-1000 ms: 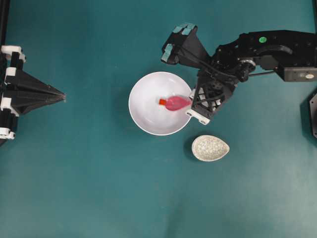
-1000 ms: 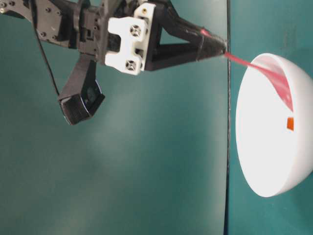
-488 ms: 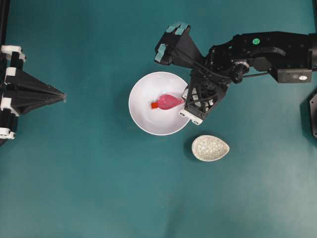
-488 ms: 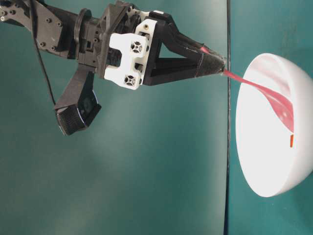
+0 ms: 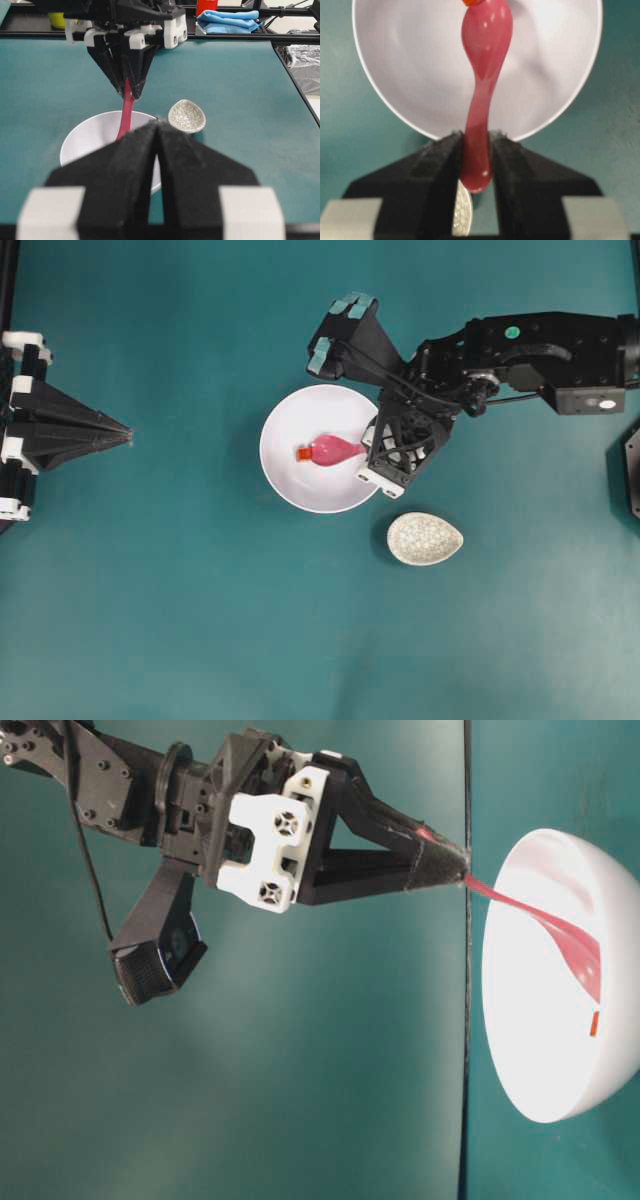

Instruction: Grip the spoon and scoop the red block from the bowl with right arm.

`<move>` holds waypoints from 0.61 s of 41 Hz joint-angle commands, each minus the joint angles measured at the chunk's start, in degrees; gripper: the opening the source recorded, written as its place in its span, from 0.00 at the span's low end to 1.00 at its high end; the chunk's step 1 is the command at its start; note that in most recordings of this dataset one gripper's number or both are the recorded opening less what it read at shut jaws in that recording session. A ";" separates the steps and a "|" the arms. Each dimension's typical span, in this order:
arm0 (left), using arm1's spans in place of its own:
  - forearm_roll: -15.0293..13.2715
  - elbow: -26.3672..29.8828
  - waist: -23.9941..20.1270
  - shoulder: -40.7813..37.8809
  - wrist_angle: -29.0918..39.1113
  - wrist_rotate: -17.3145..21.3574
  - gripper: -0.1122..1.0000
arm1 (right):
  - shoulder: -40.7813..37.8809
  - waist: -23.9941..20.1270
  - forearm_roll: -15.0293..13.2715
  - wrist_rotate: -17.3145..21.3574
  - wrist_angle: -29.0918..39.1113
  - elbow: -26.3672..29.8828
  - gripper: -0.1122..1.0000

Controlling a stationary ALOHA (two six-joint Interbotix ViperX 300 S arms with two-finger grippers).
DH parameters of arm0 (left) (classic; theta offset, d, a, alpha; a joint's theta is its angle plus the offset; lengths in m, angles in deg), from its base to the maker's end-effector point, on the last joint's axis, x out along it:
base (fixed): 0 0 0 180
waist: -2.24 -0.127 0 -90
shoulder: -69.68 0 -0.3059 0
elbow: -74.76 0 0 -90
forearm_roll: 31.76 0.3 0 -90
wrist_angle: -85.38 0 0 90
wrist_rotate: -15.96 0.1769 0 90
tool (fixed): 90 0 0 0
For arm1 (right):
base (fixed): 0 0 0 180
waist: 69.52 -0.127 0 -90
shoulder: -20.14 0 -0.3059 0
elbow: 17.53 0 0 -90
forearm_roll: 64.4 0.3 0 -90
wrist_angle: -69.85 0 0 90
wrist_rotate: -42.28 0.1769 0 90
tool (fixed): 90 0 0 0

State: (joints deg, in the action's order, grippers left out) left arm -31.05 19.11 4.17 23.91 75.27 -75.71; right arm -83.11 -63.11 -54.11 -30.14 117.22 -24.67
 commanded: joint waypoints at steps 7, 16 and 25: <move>0.09 1.49 0.18 -0.35 -0.70 0.09 0.10 | 0.09 -0.79 0.00 0.09 -1.93 2.29 0.33; 0.09 1.49 0.18 -0.35 -0.70 0.09 0.10 | -0.09 -1.14 0.09 0.09 -5.01 2.29 0.33; 0.09 1.49 0.18 -0.35 -0.70 0.09 0.10 | -0.09 -1.49 0.09 0.09 -6.86 2.29 0.33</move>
State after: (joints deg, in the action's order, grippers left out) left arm -31.14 19.11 4.17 23.91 75.27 -75.71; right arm -83.90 -64.34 -54.11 -30.32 111.51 -24.05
